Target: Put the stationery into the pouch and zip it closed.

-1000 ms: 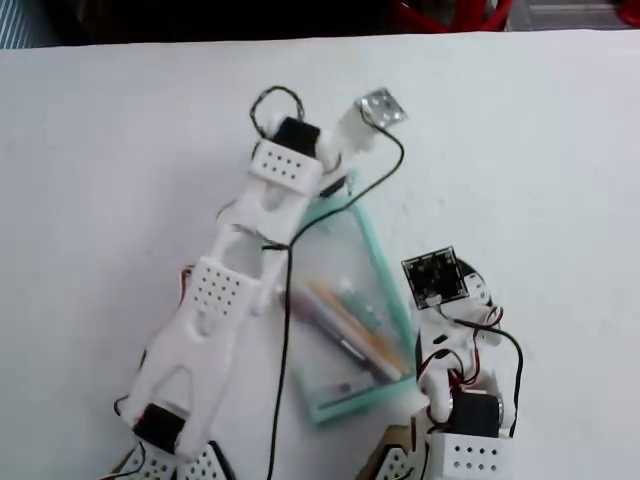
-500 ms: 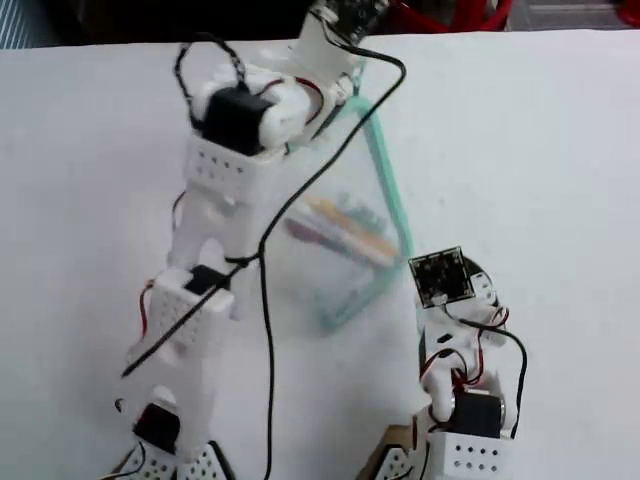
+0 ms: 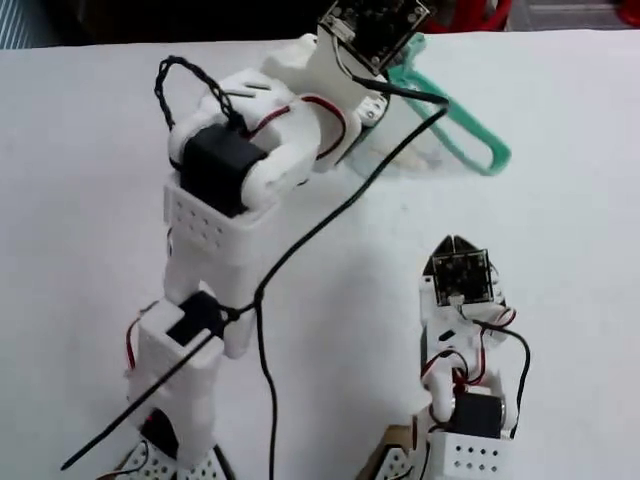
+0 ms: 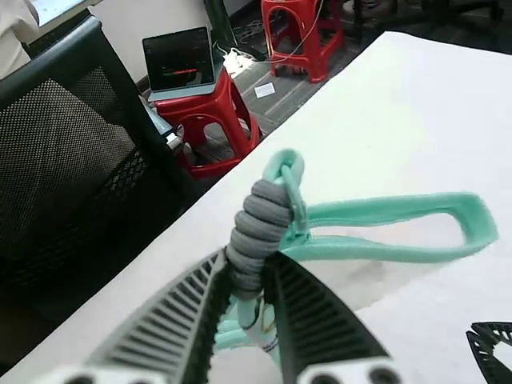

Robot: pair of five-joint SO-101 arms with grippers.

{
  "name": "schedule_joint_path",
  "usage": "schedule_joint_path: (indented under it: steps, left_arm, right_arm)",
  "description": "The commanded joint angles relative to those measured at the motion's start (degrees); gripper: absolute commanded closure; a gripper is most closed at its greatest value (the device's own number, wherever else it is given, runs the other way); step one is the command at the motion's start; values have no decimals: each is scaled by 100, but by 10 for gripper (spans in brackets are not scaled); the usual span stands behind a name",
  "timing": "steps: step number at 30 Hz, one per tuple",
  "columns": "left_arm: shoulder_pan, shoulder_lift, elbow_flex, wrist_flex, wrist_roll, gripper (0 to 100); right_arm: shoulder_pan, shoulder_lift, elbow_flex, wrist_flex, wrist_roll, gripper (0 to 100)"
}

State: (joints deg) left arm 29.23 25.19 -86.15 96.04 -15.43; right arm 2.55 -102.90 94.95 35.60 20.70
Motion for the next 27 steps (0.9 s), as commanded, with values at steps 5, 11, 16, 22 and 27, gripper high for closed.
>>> schedule_joint_path:
  steps: [5, 11, 16, 22, 27]
  left_arm:
    - [-57, -567, 18, 18, 53, 977]
    - [-567, -189, 9, 413, 44, 977]
    - [-892, -207, 9, 624, 44, 977]
    - [-1209, -180, 26, 633, -123, 977]
    - [-1218, -207, 466, 624, -290, 977]
  right_arm:
    - [13, -31, -624, 40, -53, 980]
    - [4, -31, -1732, 954, -264, 978]
    - [13, -31, -2514, 1648, -782, 976]
    - [-549, -22, -2796, 2202, -1266, 721]
    - [-2009, -31, -2822, 2501, -1240, 615]
